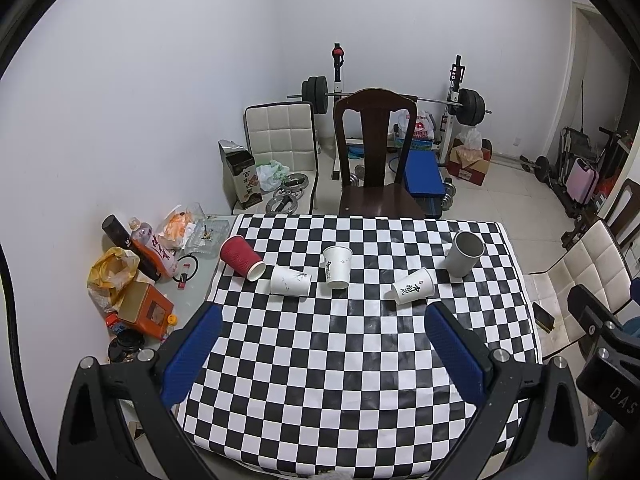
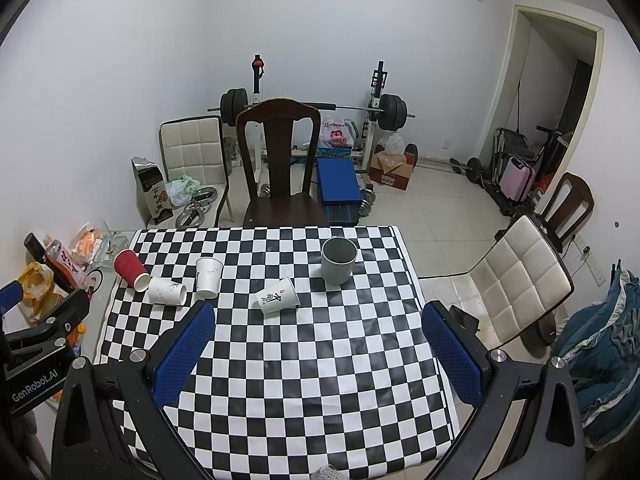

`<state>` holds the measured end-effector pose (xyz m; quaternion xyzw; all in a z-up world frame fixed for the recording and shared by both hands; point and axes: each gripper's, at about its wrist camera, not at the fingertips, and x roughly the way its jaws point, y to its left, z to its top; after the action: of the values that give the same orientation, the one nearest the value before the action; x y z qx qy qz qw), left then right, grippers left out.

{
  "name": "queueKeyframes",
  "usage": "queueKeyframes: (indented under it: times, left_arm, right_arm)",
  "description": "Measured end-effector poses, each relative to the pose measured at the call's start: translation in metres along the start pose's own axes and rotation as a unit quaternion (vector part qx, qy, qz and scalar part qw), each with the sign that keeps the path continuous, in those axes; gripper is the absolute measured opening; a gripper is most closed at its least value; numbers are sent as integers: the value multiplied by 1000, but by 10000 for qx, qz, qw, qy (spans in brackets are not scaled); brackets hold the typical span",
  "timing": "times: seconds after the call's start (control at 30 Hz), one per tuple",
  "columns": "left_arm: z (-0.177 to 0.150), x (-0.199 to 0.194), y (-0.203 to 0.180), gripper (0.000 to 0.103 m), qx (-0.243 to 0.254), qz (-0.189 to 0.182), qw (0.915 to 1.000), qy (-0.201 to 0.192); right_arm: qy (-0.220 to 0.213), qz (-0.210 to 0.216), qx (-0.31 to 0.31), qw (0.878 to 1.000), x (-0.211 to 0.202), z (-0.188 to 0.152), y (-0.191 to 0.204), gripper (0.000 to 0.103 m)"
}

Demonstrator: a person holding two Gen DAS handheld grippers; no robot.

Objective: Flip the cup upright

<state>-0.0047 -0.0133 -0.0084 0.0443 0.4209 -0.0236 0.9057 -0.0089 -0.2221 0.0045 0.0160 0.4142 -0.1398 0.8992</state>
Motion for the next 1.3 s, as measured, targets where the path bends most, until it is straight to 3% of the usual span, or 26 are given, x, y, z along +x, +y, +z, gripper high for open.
queueKeyframes:
  times: [1.3]
  left_arm:
    - [0, -5, -3, 103, -7, -43, 10000, -79]
  right_arm:
    - [-33, 31, 15, 10000, -7, 1, 0, 103]
